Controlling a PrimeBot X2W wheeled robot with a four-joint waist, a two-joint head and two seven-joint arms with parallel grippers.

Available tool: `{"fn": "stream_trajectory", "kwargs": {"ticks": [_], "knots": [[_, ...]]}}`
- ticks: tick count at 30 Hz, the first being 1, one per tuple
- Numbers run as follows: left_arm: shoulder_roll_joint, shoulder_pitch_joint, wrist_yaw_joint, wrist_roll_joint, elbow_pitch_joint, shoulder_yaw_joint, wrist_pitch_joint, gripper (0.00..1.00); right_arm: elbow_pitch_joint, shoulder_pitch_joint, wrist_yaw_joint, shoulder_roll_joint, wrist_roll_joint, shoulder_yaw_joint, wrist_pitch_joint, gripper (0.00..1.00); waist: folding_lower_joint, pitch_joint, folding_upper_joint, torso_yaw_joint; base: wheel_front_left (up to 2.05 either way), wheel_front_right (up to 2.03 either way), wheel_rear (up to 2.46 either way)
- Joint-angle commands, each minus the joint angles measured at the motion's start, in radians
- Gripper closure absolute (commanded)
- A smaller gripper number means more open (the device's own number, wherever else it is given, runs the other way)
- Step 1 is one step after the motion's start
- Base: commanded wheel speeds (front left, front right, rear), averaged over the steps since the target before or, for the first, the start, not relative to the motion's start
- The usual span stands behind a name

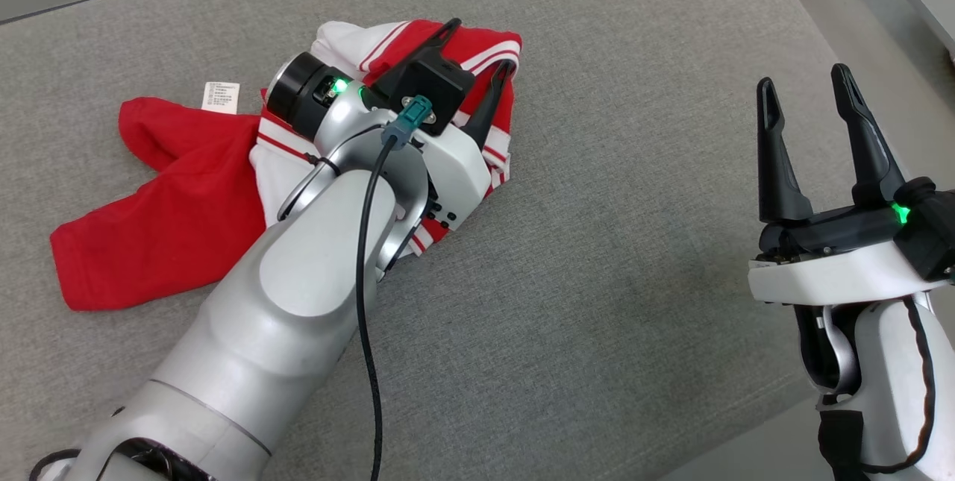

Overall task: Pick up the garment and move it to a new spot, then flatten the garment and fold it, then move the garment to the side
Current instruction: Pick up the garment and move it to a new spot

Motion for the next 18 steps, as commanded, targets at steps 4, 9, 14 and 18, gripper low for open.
{"fn": "stream_trajectory", "kwargs": {"ticks": [4,9,14,18], "knots": [[0.004,-0.031,0.020,-0.044,0.031,-0.021,-0.045,0.00,0.007,0.003,0.000,-0.003,-0.015,0.001,-0.001,0.00,0.0000,-0.035,0.0000,0.053,0.00,0.00,0.00],[0.003,-0.034,0.030,-0.086,0.040,-0.028,-0.083,0.00,0.012,0.012,0.000,-0.004,-0.039,-0.006,-0.001,0.00,0.0000,-0.079,0.0000,0.112,0.00,0.00,0.00],[0.003,-0.015,0.045,-0.133,0.037,-0.015,-0.130,0.00,0.022,0.032,0.000,-0.003,-0.070,-0.008,-0.001,0.00,0.0000,-0.140,0.0000,0.189,0.00,0.00,0.00],[0.036,0.024,0.076,-0.154,0.020,0.028,-0.161,0.00,0.019,0.046,0.000,-0.005,-0.090,0.006,-0.001,0.00,0.0000,-0.186,0.0000,0.247,0.00,0.00,0.00]]}}
